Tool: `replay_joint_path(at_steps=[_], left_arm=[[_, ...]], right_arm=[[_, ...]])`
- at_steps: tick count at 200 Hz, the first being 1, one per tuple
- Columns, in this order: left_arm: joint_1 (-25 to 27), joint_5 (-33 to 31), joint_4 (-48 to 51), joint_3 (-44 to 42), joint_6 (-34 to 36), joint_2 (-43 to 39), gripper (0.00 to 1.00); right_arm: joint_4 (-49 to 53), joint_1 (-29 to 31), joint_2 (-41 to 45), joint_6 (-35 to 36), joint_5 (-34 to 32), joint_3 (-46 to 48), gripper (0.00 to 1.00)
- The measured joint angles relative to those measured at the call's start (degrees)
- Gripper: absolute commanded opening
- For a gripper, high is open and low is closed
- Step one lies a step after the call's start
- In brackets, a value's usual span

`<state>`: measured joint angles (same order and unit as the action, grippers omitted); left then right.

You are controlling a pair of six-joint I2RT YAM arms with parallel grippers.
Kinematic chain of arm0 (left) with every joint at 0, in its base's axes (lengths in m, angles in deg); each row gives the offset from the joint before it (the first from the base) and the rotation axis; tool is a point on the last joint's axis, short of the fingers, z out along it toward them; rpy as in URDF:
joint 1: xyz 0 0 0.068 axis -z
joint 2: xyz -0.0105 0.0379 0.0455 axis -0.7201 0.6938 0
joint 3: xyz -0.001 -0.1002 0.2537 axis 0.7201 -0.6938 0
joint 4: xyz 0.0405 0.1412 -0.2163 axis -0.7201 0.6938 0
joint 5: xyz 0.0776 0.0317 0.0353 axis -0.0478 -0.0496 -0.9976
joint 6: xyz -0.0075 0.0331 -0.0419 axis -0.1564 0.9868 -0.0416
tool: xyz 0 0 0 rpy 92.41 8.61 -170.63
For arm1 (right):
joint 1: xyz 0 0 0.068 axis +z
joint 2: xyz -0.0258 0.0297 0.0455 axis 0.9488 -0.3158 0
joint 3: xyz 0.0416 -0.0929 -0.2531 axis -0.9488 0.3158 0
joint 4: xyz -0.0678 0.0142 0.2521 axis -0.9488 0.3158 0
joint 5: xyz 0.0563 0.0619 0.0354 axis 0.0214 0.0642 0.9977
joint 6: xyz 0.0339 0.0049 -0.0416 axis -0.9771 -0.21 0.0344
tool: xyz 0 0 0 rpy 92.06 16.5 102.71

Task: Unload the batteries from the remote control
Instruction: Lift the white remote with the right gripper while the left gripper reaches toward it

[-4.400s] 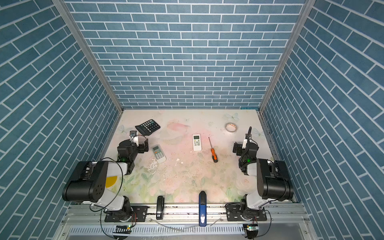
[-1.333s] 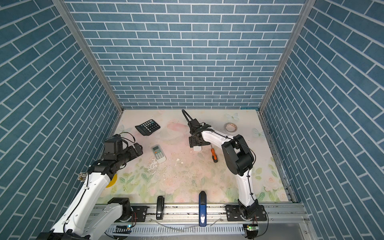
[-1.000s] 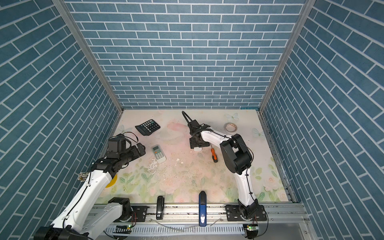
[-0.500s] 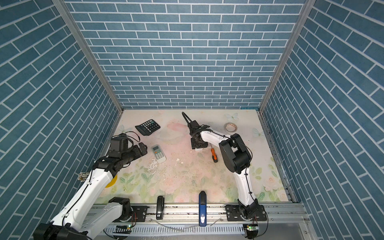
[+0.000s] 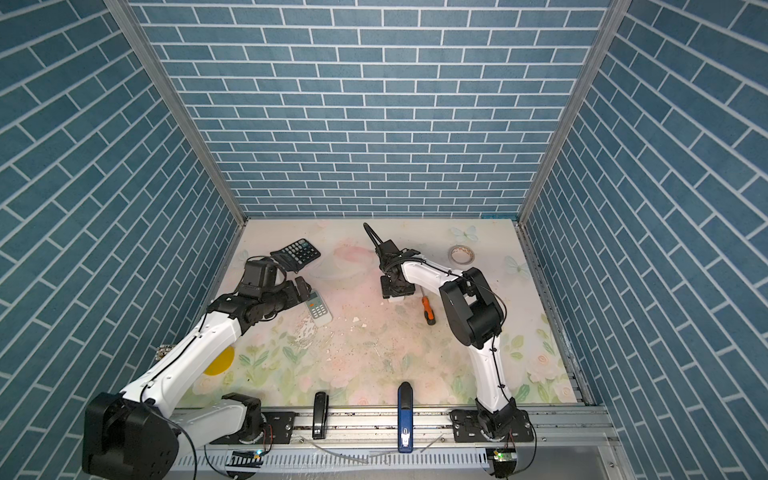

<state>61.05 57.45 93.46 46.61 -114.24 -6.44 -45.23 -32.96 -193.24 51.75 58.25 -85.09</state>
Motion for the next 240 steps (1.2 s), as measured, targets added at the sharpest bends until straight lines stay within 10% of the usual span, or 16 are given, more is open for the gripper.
replay_joint_path(at_steps=[110, 240], left_arm=[[8.87, 11.93, -24.09, 6.73, -9.66, 21.97, 1.00], [13.88, 16.31, -46.97, 10.34, -17.62, 30.49, 0.55]], right_arm=[[1.46, 0.00, 13.81, 7.56, 6.56, 2.38, 0.22], [1.44, 0.61, 16.48, 10.60, 12.22, 3.17, 0.19]])
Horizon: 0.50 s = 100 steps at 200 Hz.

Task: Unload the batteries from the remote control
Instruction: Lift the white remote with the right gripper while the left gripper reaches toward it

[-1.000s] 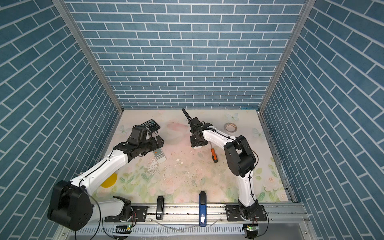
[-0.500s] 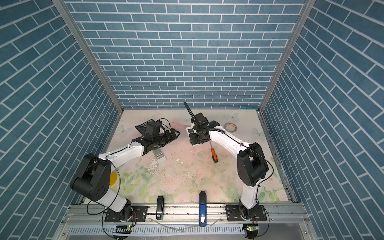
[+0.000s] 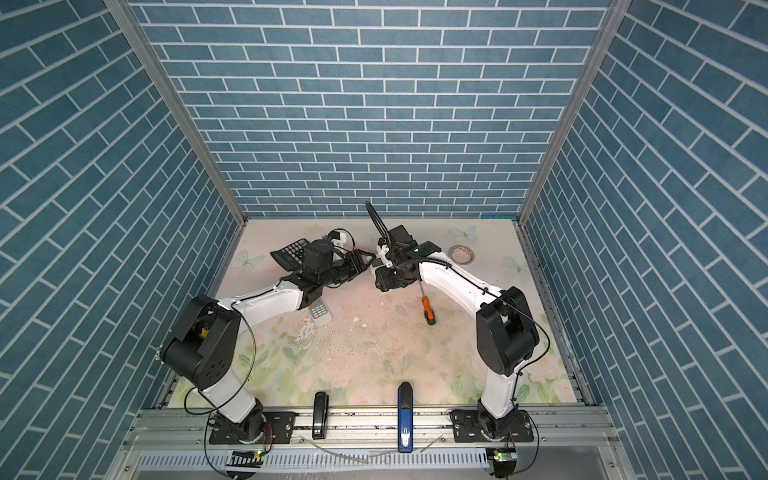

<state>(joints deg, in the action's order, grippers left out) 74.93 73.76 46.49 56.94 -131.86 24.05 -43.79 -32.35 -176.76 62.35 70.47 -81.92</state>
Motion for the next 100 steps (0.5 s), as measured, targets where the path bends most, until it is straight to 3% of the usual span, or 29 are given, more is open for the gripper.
replay_joint_path(at_steps=[56, 100], left_arm=[[0.35, 0.46, -1.64, 0.44, -0.85, 2.19, 0.35], [0.28, 1.05, -4.24, 0.85, -2.05, 2.16, 0.14]], right_arm=[[0.02, 0.46, 0.70, 0.44, 0.39, 0.00, 0.18], [-0.24, 0.35, 1.31, -0.02, 0.81, 0.07, 0.18]])
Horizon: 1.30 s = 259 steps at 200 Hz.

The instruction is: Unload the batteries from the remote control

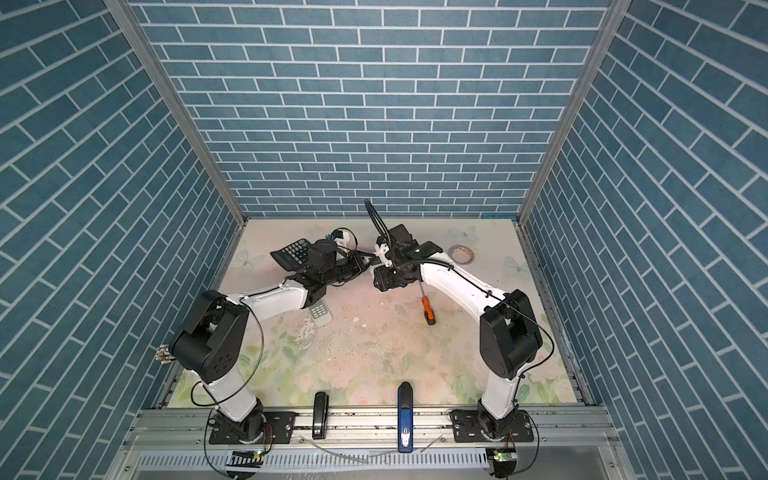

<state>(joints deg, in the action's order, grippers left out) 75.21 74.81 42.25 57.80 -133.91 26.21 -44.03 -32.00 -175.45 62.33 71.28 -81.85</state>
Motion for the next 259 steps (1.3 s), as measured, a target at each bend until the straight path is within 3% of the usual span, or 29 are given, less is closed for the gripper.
replay_joint_path(at_steps=[40, 52, 78, 102, 152, 191, 259], left_arm=[[-0.02, 0.13, -2.14, -0.07, -0.57, 0.00, 0.00], [-0.02, 0.07, -2.82, -0.22, -0.72, 0.00, 0.00], [-0.04, -0.04, -4.55, -0.87, -1.46, 0.00, 0.00], [-0.17, -0.28, -8.07, -1.60, -3.15, 0.02, 0.00], [-0.81, -0.70, -17.29, -1.57, -7.85, 0.15, 0.00], [-1.46, -2.47, -27.04, -1.60, -12.22, 1.05, 0.00], [-2.08, -5.07, -42.27, 0.11, -19.76, 8.59, 0.00]], right_arm=[[-1.31, -0.13, 0.31, -0.26, 0.04, 0.33, 0.23], [-1.77, -0.13, 0.52, -0.42, 0.00, 0.63, 0.33], [-3.04, -0.13, 1.20, -0.74, -0.04, 1.64, 0.67], [-5.62, 0.00, 3.54, -1.68, -0.09, 4.79, 0.80], [-13.60, -2.08, 12.37, -5.60, 1.88, 12.37, 0.82], [-27.34, -8.26, 19.43, -15.17, 8.44, 23.52, 0.76], [-54.69, -11.13, 18.73, -31.50, 17.64, 29.53, 0.71]])
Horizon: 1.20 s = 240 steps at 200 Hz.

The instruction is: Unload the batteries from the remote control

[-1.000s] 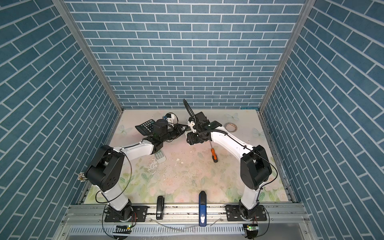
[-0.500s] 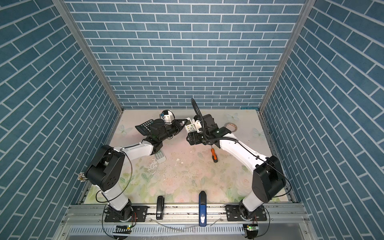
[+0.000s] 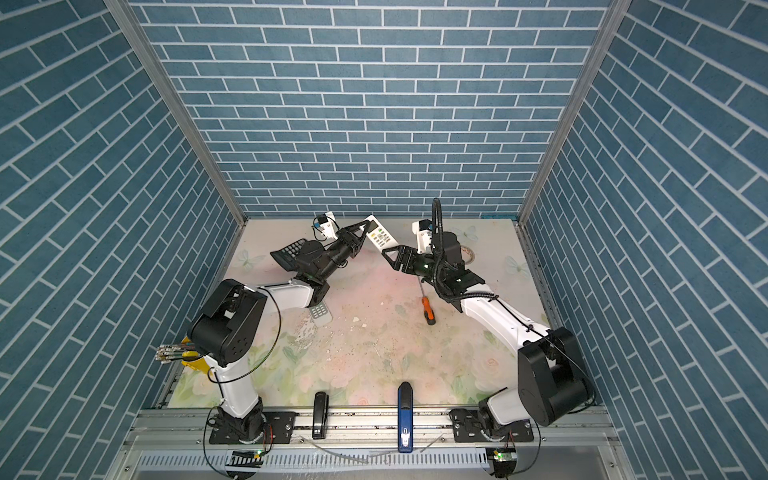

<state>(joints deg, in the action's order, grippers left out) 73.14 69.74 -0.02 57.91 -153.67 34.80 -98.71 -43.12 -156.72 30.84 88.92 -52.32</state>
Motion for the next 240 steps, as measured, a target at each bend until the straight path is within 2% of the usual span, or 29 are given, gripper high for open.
replay_joint_path(at_steps=[44, 83, 135, 171, 240], left_arm=[[-0.02, -1.36, -3.63, 0.04, -1.33, 0.31, 0.00], [0.46, -1.49, -4.44, 0.04, -1.36, 0.31, 0.00], [0.96, -2.21, -5.68, 0.04, -1.68, 0.28, 0.00], [1.14, -2.43, -6.03, 0.04, -1.77, 0.28, 0.00], [1.29, -3.45, -7.58, 0.07, -3.67, 0.37, 0.00]], right_arm=[[-12.92, -0.70, -5.68, -7.39, 3.54, 0.20, 0.59], [-19.19, -0.94, -8.44, -10.78, 4.74, 0.20, 0.51], [-21.77, -1.27, -8.87, -12.57, 5.33, 0.13, 0.38], [-23.26, -1.42, -9.75, -13.40, 5.95, 0.09, 0.35], [-26.01, -1.55, -10.64, -15.41, 7.85, -0.92, 0.24]])
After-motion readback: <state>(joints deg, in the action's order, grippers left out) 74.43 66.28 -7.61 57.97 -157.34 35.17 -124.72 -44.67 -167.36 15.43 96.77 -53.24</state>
